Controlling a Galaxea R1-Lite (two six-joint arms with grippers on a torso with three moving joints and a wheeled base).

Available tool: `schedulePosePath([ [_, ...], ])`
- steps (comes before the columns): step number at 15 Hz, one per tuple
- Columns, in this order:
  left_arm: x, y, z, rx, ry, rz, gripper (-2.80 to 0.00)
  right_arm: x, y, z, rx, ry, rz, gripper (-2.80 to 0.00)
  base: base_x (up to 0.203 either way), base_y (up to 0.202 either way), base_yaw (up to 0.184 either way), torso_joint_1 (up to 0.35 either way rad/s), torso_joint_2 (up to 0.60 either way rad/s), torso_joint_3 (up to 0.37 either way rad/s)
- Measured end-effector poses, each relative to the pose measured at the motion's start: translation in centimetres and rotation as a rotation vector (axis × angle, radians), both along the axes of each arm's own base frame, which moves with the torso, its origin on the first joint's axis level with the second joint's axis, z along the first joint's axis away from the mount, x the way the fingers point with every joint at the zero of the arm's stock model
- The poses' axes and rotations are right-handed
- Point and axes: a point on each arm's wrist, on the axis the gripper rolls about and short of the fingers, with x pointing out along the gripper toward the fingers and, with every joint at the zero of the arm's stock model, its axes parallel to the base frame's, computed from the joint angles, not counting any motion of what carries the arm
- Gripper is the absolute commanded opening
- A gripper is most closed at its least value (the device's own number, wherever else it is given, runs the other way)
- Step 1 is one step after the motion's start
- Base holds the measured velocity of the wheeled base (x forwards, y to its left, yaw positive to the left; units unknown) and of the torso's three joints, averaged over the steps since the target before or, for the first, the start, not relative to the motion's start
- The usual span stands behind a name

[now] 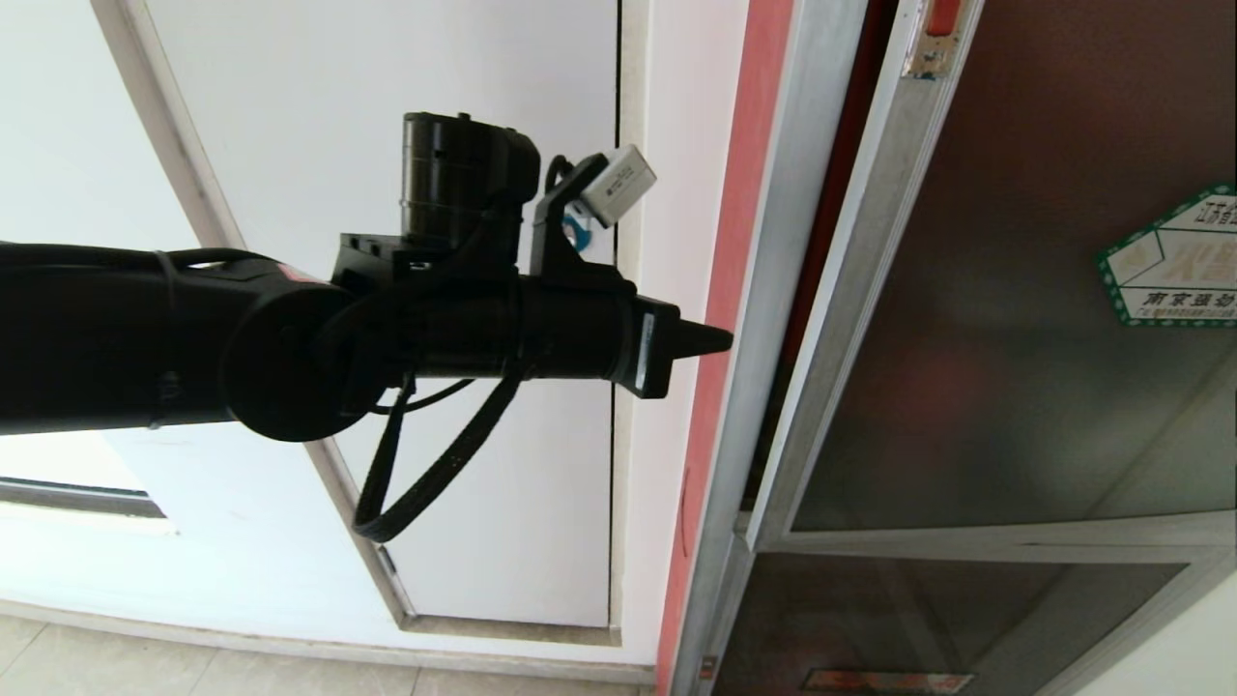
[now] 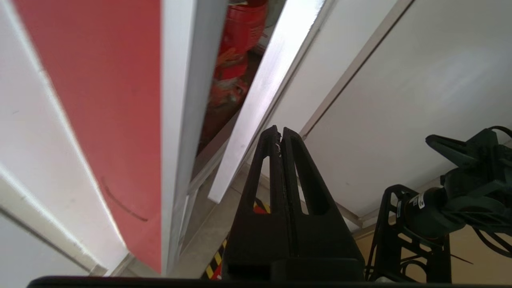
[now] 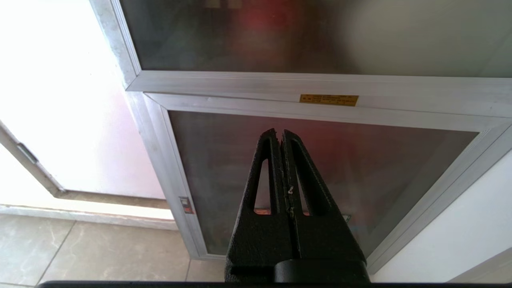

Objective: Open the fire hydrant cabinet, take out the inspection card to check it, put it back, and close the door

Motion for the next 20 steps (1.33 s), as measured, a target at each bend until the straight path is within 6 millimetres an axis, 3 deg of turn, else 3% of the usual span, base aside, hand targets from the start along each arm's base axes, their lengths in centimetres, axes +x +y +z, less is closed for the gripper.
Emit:
schedulePosePath([
  [7,2.3,-3.9,-1.2,-0.001,-0.019,-0.029,-2.8,0.0,0.0,0.0,0.0,0.0,0.0,-2.8,0.0,0.0,0.0,0.0,0.0,0.0],
  [20,5.9,-7.3,-2.3,-0.026,-0.068,0.015,-2.8,0.0,0.0,0.0,0.0,0.0,0.0,-2.8,0.0,0.0,0.0,0.0,0.0,0.0],
])
